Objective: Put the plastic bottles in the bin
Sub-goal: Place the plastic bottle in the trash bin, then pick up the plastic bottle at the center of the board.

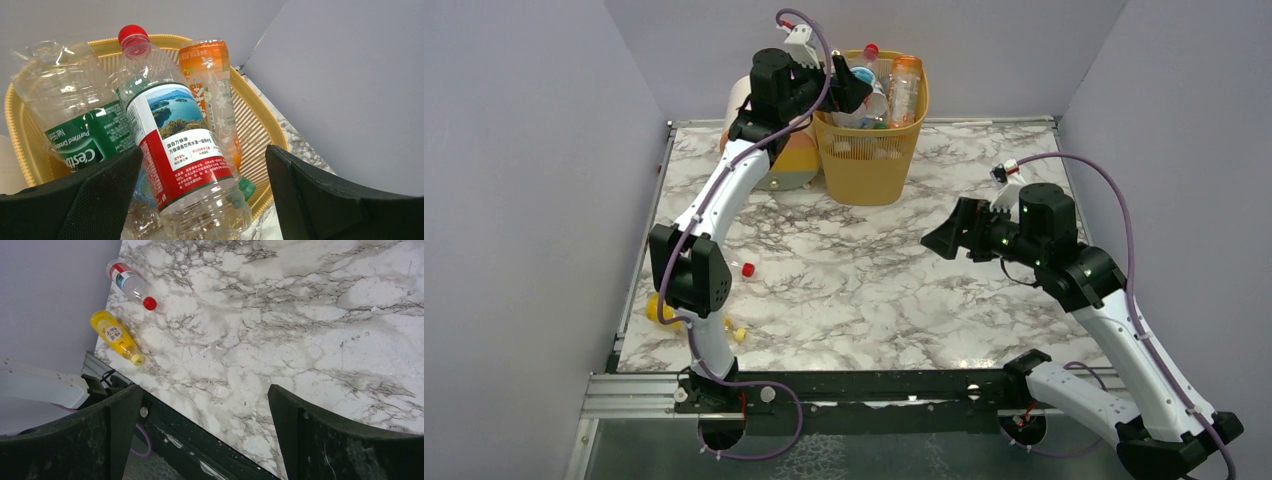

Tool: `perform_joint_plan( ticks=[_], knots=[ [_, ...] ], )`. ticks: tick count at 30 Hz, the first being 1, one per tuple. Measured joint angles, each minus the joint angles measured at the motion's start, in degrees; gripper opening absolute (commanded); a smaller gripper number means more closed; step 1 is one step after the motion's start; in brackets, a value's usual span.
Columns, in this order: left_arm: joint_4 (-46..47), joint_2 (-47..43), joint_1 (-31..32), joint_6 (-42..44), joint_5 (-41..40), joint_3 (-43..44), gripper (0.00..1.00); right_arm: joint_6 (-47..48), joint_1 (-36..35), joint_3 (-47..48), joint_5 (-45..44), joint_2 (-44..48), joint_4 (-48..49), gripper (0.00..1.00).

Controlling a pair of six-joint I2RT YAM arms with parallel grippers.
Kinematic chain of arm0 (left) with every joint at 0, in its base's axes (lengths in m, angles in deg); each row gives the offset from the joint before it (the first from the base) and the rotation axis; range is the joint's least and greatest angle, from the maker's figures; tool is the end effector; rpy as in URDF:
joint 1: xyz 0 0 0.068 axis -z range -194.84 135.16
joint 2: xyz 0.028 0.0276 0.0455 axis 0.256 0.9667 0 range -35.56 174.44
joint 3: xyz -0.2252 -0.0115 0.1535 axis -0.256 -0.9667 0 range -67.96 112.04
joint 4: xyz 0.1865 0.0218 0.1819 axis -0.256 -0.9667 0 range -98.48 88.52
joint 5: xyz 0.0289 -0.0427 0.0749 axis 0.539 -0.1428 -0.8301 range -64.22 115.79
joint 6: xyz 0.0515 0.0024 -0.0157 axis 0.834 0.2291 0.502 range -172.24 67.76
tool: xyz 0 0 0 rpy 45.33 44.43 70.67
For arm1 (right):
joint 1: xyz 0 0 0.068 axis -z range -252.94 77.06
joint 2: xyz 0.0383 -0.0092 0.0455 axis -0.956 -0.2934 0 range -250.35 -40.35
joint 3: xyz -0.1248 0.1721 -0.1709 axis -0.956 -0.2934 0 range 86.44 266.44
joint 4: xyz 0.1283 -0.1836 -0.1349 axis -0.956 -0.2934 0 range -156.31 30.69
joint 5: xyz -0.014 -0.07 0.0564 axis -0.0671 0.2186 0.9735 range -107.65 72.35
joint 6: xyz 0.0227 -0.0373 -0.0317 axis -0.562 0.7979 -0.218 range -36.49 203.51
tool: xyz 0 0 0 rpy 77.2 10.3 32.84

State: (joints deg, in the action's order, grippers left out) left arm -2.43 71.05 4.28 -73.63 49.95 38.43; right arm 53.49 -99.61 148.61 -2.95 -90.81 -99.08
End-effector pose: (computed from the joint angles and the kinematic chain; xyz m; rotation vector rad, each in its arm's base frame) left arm 0.4177 -0.1602 0.4234 0.3087 1.6319 -0.8779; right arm 0.1528 0.0868 0.3745 -0.1036 2.1582 0.8585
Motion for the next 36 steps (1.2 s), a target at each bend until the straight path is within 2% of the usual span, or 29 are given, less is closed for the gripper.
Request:
perform_joint_plan(
  ticks=[11, 17, 20, 28, 36],
  knots=[
    [-2.7, -9.2, -1.5, 0.6, -3.5, -4.9, 0.99, -0.5, 0.0, 0.0, 0.2, 1.4, -0.2, 0.99],
    [-12.0, -13.6, -6.1, -0.5, -3.5, 0.8, 0.99, -0.7, 0.0, 0.0, 0.9, 1.9, -0.2, 1.00],
    [-15.4, -17.4, -8.7, -1.8, -2.6, -0.8, 0.99, -0.7, 0.0, -0.4, 1.3, 2.2, -0.2, 1.00],
    [-26.4, -35.2, -19.2, -5.4, -0.9, -16.9, 0.99, -0.7, 0.0, -3.4, 4.9, 1.3, 1.0, 1.00],
    [-38.1, -42.8, -22.3, -9.0, -4.3, -34.8, 0.99, -0.6, -0.2, -4.4, 8.2, -1.9, 4.9, 1.00]
  ],
)
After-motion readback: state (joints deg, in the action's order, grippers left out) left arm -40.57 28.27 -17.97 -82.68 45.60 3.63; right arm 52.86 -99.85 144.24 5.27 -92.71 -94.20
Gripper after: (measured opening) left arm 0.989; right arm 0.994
